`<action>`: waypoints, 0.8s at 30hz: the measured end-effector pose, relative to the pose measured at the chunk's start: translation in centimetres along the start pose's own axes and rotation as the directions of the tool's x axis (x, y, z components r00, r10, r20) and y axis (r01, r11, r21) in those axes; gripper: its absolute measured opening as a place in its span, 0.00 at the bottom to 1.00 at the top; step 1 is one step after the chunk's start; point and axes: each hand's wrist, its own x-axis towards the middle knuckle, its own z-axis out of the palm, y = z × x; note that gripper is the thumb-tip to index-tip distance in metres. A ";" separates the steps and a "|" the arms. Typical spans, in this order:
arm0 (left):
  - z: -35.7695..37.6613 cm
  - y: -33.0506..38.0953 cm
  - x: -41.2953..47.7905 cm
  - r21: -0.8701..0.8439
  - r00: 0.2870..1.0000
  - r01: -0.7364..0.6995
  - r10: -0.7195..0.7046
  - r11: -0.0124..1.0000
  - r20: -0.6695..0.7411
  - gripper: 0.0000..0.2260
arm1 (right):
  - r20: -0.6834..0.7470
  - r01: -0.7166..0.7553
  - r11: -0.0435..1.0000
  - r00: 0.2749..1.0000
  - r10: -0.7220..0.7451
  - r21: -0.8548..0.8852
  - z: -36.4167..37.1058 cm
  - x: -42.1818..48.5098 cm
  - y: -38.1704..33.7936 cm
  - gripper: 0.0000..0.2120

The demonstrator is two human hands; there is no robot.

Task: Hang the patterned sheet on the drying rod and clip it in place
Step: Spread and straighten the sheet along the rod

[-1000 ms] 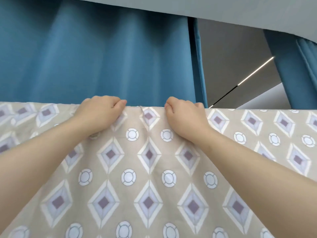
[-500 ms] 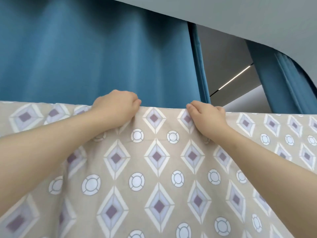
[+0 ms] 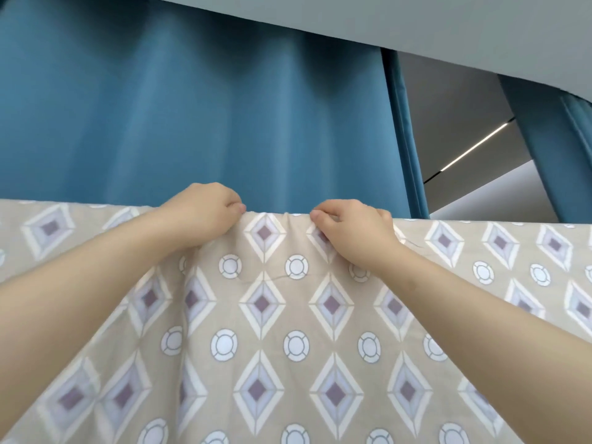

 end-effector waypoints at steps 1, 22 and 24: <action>-0.5 0.0 0.0 -0.025 1.000 -0.010 0.010 1.000 0.006 0.12 | -0.005 -0.024 1.000 1.000 0.025 0.017 -0.2 0.1 -0.1 0.15; -0.3 -4.3 -0.1 0.025 0.987 0.053 -0.049 0.998 -0.151 0.18 | 0.111 0.088 0.991 0.989 -0.098 0.099 0.5 0.8 -3.9 0.14; 0.0 -4.5 -0.1 -0.038 0.983 0.049 -0.055 0.998 -0.175 0.17 | 0.137 0.114 0.993 0.984 -0.116 0.017 1.6 1.2 -4.7 0.14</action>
